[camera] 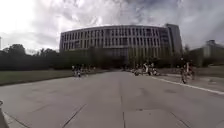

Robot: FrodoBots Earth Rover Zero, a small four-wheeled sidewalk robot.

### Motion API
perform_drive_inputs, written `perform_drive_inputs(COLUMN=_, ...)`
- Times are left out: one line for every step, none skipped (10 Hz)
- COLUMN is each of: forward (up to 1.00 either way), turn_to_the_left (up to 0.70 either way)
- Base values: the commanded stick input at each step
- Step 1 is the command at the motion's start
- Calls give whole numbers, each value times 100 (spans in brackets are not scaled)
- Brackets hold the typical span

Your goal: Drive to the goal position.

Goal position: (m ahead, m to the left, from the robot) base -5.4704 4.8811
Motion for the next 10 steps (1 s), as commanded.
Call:
perform_drive_inputs(forward=100, turn_to_the_left=-25)
perform_drive_inputs(forward=100, turn_to_the_left=-5)
perform_drive_inputs(forward=100, turn_to_the_left=0)
perform_drive_inputs(forward=100, turn_to_the_left=0)
perform_drive_inputs(forward=100, turn_to_the_left=0)
perform_drive_inputs(forward=100, turn_to_the_left=0)
perform_drive_inputs(forward=100, turn_to_the_left=0)
perform_drive_inputs(forward=100, turn_to_the_left=0)
perform_drive_inputs(forward=100, turn_to_the_left=0)
perform_drive_inputs(forward=100, turn_to_the_left=0)
